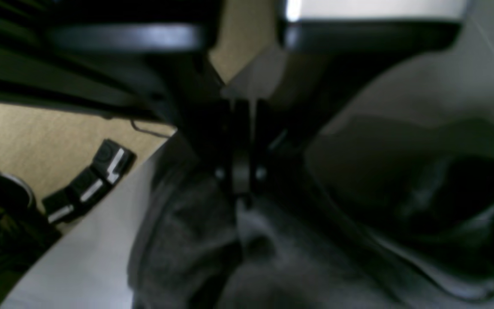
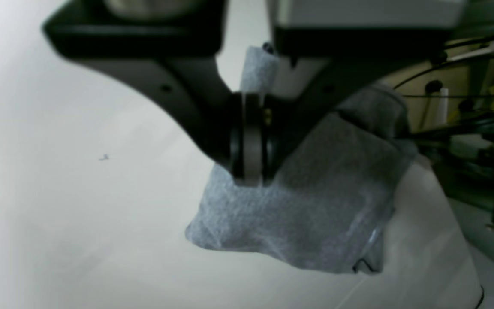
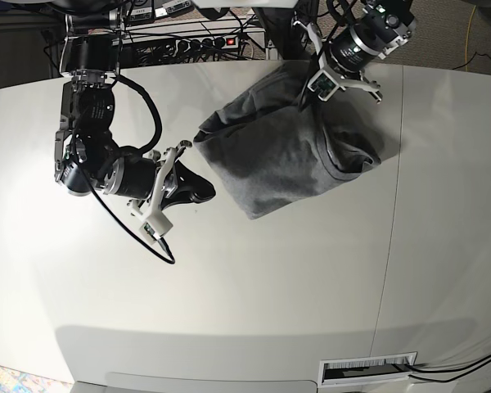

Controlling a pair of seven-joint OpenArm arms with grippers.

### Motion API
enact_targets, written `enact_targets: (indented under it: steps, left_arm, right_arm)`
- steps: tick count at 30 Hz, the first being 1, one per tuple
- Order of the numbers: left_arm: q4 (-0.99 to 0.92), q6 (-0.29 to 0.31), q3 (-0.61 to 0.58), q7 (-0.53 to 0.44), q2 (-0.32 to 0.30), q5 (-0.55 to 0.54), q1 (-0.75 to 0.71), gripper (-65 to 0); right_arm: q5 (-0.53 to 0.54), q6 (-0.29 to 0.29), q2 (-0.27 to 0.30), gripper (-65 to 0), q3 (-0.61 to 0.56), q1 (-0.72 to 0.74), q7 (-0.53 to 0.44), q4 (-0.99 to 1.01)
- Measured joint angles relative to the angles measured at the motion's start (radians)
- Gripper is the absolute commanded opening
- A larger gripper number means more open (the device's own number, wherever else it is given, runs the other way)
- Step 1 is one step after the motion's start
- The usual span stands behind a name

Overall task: Fold the T-shirt properly
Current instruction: 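Grasp the bundle's edge with the left gripper and lift it slightly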

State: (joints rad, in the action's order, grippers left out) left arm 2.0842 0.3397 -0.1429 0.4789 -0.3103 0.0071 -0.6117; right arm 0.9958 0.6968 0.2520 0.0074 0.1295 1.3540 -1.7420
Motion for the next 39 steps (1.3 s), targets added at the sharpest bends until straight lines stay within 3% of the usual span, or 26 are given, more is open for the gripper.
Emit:
enact_targets:
  steps: [4,8,12,21,23,26,31,39]
  left_arm:
    - [0.061,0.000,0.000,-0.002,0.000,0.077,-0.001,-65.0]
    - [0.071,0.001,0.000,-0.005,-0.004,0.233,0.000,-65.0]
    - [0.071,-0.034,0.000,-0.008,-0.062,0.240,-0.003,-65.0]
    - [0.263,-0.026,0.001,0.053,-0.075,0.093,-0.080,-65.0]
    - [0.252,-0.018,0.001,0.108,-0.075,0.048,-0.090,-65.0]
    - [0.252,0.029,0.001,0.104,-0.069,-0.031,-0.103,-65.0]
    - [0.252,0.053,0.001,0.110,-0.064,-0.085,-0.138,-65.0]
    - [0.252,0.185,0.003,0.150,-0.065,-0.238,-0.181,-65.0]
  right_arm:
    - [0.000,0.000,0.000,-65.0,0.000,0.000,0.000,0.000]
    - [0.000,0.000,0.000,-65.0,0.000,0.000,0.000,0.000]
    - [-0.002,0.000,0.000,-65.0,0.000,0.000,0.000,0.000]
    - [-0.027,0.000,0.000,-65.0,0.000,-0.002,-0.001,0.000]
    - [-0.026,0.000,0.000,-65.0,0.000,-0.002,-0.004,0.000]
    - [-0.034,0.000,0.000,-65.0,0.000,-0.002,-0.004,0.000]
    - [-0.053,0.000,0.000,-65.0,0.000,-0.002,-0.004,0.000]
    - [-0.079,0.000,0.000,-65.0,0.000,-0.002,-0.023,0.000]
